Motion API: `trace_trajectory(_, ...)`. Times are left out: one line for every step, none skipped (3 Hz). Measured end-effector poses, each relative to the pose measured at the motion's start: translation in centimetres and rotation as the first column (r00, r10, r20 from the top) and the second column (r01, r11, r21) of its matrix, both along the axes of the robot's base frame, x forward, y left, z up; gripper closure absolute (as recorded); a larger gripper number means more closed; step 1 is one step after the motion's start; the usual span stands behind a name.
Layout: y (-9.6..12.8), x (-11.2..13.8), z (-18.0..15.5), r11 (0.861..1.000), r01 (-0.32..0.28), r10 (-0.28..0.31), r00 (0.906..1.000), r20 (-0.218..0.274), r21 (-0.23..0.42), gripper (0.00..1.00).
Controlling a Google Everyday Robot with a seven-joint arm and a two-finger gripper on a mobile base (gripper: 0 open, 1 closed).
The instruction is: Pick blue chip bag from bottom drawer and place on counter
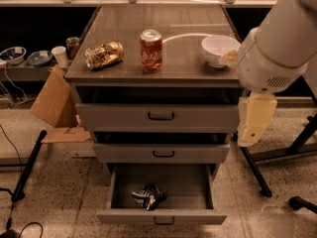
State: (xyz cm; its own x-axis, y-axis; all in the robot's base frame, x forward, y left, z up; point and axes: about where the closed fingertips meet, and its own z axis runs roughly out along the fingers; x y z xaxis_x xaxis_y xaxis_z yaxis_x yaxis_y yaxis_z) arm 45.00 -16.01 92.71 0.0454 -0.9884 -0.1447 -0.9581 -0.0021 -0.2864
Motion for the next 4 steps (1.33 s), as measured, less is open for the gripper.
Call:
trace_trajectory(3.1, 0.8, -6.1, 0.986, -0.158, 0.156, 0.987, -0.039, -0.061, 0.0)
trace_trajectory(4.8, 1.2, -13.4, 0.954, -0.286, 0.277, 0.956, -0.095, -0.094, 0.0)
trace_trajectory(5.0, 1.3, -20.5, 0.923, -0.371, 0.358, 0.9243, -0.133, -0.098, 0.0)
trace_trajectory(5.8, 0.8, -27.9, 0.88, -0.457, 0.439, 0.8869, -0.145, -0.133, 0.0)
